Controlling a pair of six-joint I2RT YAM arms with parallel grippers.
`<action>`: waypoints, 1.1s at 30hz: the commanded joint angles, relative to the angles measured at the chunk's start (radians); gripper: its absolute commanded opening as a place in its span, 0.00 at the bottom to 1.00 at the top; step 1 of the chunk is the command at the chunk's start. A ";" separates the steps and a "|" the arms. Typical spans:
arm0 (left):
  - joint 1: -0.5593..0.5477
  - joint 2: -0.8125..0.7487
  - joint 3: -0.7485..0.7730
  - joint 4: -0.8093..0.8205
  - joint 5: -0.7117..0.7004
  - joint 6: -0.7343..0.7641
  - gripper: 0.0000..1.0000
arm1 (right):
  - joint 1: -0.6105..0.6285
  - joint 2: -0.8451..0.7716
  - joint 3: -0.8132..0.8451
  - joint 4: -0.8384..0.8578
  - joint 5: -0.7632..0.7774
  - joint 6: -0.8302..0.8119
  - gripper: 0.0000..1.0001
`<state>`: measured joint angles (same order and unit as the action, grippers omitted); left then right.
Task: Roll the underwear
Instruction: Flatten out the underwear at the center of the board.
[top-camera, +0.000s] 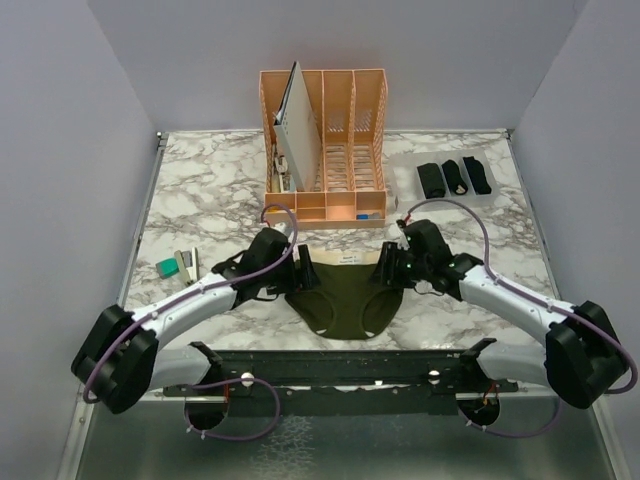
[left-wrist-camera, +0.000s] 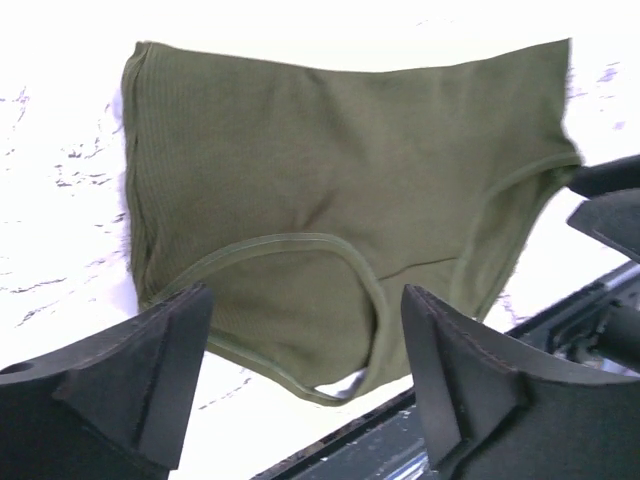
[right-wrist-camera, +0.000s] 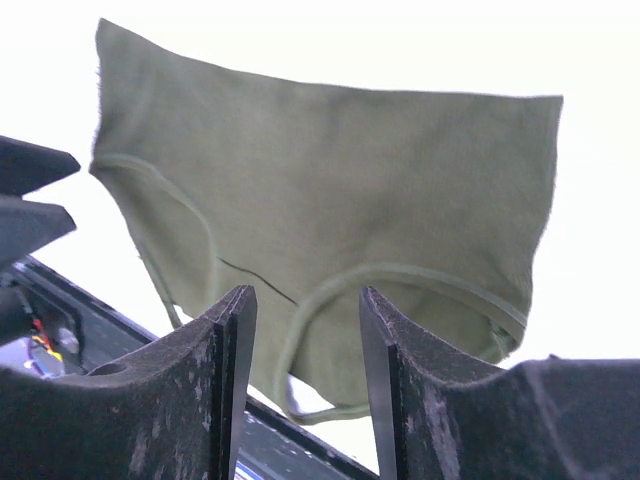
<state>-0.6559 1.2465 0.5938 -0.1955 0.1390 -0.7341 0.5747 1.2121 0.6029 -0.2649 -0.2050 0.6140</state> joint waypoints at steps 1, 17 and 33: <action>0.000 -0.132 0.033 -0.070 -0.042 -0.021 0.86 | 0.004 0.024 0.093 -0.002 -0.040 -0.013 0.50; 0.024 -0.361 -0.248 -0.180 -0.221 -0.306 0.80 | 0.236 0.412 0.499 -0.128 0.277 -0.025 0.42; 0.175 -0.106 -0.266 0.089 0.032 -0.131 0.56 | 0.372 0.645 0.770 -0.215 0.465 -0.040 0.47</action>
<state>-0.4877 1.0649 0.3698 -0.1467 0.0757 -0.9230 0.9283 1.8351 1.3319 -0.4541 0.1856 0.5835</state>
